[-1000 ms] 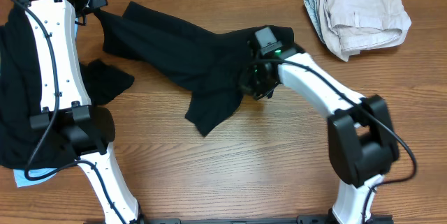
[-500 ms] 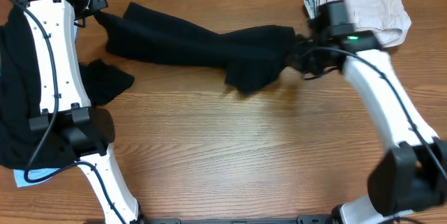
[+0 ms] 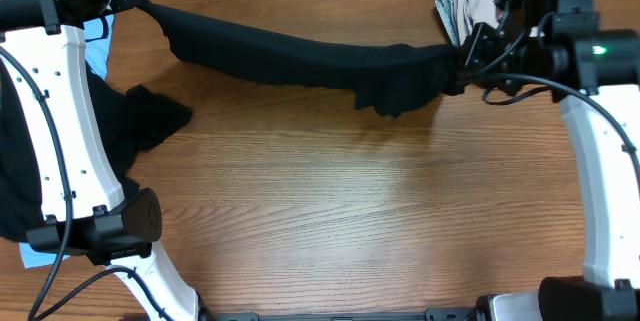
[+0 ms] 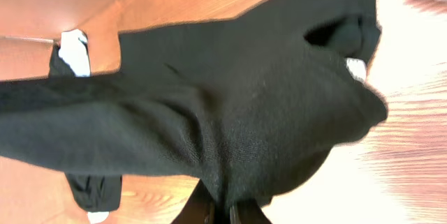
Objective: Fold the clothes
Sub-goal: 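Lift the shirt with both grippers and stretch it apart, then lower the stretched shirt flat onto the table with both grippers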
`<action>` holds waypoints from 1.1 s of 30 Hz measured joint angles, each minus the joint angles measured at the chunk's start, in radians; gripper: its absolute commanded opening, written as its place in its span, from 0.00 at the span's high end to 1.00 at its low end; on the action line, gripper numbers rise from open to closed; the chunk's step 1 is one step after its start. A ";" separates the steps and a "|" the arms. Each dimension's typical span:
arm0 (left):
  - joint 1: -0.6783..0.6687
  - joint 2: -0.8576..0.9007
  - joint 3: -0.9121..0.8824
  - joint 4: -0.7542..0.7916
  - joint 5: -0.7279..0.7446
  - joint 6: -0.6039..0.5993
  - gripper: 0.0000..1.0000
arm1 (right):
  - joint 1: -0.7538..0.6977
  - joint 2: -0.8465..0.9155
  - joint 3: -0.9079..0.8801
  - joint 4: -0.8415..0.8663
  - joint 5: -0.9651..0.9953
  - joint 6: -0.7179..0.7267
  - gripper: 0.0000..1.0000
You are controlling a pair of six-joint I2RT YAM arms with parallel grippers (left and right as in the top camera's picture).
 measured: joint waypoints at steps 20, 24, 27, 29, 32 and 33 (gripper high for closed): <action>-0.008 -0.308 0.003 0.044 -0.039 0.035 0.96 | 0.000 -0.231 0.529 -0.351 0.231 -0.029 0.96; -0.010 -0.322 0.003 0.040 -0.044 0.046 0.96 | 0.000 -0.308 0.529 -0.367 0.231 -0.029 0.96; -0.015 -0.361 0.003 0.013 -0.050 0.048 0.96 | 0.000 -0.372 0.529 -0.379 0.243 -0.028 0.95; -0.015 -0.395 0.003 -0.010 -0.056 0.049 0.96 | 0.000 -0.409 0.529 -0.380 0.255 -0.029 0.95; -0.015 -0.441 0.005 -0.050 -0.070 0.049 0.96 | 0.000 -0.449 0.539 -0.381 0.272 -0.029 0.95; -0.015 -0.449 0.007 -0.065 -0.072 0.049 0.96 | 0.000 -0.452 0.542 -0.381 0.277 -0.028 0.95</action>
